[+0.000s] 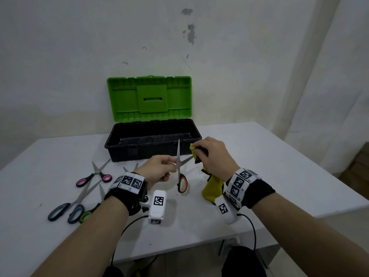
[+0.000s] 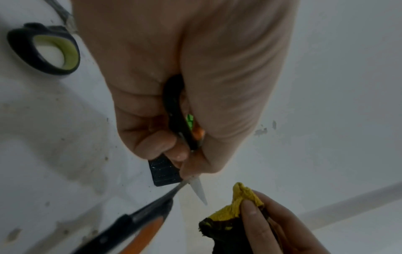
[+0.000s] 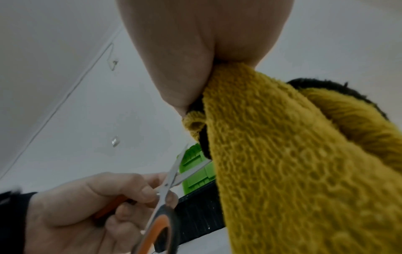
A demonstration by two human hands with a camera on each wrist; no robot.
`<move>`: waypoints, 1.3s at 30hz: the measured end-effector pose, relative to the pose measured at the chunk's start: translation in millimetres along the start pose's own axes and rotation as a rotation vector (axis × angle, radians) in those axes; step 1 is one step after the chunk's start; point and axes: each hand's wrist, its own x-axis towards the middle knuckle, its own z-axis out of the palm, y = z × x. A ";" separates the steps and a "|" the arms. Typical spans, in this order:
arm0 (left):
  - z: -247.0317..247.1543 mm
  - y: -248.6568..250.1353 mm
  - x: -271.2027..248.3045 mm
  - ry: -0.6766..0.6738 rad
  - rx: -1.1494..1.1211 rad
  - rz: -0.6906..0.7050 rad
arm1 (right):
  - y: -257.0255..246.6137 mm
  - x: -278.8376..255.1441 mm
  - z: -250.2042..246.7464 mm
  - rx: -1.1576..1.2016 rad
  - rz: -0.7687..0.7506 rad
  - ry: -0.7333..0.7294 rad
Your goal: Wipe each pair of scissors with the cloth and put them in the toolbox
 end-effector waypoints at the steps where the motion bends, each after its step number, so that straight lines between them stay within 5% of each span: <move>1: 0.2 0.6 0.3 0.015 0.013 0.008 | -3.0 -0.8 1.0 0.003 -0.029 -0.027; 6: 0.9 5.6 0.0 0.109 0.083 0.108 | -15.0 -2.0 11.8 -0.039 -0.098 -0.126; 12: 10.8 9.4 -1.7 0.236 -0.120 0.211 | -17.7 0.6 17.1 -0.025 -0.014 -0.004; 25: 16.1 12.5 -4.2 0.085 -0.685 0.138 | -33.5 5.4 10.1 0.068 -0.021 0.143; 31: 17.3 11.7 -1.5 0.145 -0.552 0.136 | -37.7 2.3 3.5 0.055 0.000 0.082; 34: 15.3 10.3 -1.4 0.256 -0.441 0.218 | -35.2 8.0 -14.4 0.040 0.023 0.099; 39: 19.5 11.2 -5.5 0.259 -0.355 0.304 | -36.7 11.0 -9.3 -0.089 -0.067 -0.035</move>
